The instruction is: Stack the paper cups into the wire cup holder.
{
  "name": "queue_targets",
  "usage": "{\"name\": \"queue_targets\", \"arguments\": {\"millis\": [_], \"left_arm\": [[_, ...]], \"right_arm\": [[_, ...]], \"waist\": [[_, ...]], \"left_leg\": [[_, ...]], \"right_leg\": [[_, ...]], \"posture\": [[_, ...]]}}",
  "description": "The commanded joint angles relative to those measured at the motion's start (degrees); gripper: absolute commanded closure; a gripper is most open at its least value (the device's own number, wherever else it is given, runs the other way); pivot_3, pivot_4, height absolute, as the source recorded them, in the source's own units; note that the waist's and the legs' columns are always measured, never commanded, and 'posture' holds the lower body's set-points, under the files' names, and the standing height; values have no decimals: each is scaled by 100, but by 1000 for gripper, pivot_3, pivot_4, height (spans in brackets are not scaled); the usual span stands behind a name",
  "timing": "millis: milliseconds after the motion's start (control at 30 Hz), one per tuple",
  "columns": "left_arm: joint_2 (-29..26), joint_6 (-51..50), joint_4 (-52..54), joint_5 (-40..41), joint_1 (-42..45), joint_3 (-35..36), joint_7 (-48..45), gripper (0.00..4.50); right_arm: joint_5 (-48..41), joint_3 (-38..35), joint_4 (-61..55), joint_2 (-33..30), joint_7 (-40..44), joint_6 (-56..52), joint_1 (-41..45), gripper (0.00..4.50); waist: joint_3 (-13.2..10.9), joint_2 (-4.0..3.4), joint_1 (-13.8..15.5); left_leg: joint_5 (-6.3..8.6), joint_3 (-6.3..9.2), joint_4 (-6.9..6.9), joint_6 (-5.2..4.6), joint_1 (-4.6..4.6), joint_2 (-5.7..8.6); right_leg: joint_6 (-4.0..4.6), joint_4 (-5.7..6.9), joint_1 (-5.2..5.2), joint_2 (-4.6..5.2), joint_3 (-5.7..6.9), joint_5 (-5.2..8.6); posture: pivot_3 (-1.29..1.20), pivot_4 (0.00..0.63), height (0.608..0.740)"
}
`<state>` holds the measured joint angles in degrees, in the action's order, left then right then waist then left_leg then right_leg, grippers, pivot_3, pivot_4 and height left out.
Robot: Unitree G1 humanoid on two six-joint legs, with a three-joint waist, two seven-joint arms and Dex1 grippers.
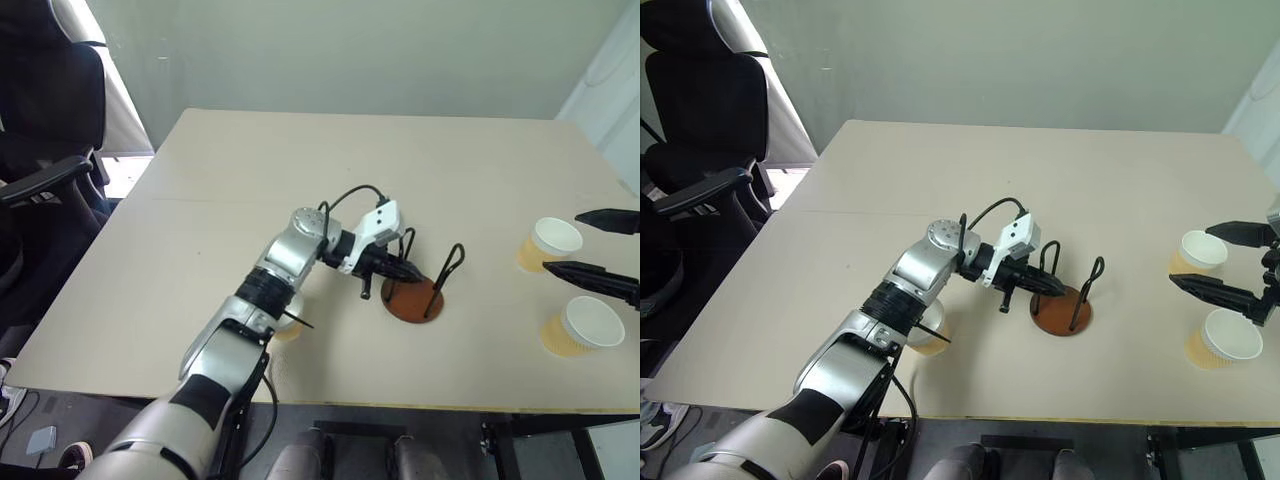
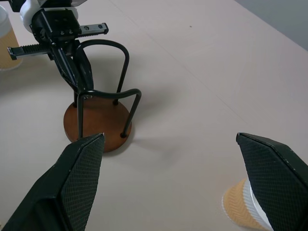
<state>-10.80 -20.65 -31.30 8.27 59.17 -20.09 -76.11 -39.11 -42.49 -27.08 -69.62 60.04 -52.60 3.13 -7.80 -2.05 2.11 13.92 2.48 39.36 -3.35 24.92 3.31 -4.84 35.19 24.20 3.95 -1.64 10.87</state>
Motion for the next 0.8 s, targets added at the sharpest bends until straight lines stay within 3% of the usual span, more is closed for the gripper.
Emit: {"name": "queue_targets", "arguments": {"millis": [33,67,400,800], "left_arm": [[16,-106,268,30,-31,32,32,3874],[17,-155,313,59,-46,35,15,3688],[-42,-340,690,69,-143,1,33,194],[-426,-499,920,51,-108,-38,-105,92]], "right_arm": [[-4,24,18,-15,-59,139,128,0],[0,50,30,-18,-61,154,140,0],[-13,153,66,-24,-83,231,192,0],[-10,385,156,-45,-97,338,347,0]], "waist": [[0,0,0],[0,0,0],[0,0,-2],[0,0,-8]], "left_leg": [[1,-1,3,-2,0,0],[2,-1,6,-4,0,0],[16,-4,63,-22,0,0],[17,-8,75,-25,-1,1]], "right_leg": [[-1,2,0,0,-1,0],[-2,4,0,0,-1,1],[-11,33,-11,0,-2,7],[-19,35,-15,1,-6,2]], "posture": [[0,150,740],[0,150,740],[0,150,740],[0,150,740]]}}
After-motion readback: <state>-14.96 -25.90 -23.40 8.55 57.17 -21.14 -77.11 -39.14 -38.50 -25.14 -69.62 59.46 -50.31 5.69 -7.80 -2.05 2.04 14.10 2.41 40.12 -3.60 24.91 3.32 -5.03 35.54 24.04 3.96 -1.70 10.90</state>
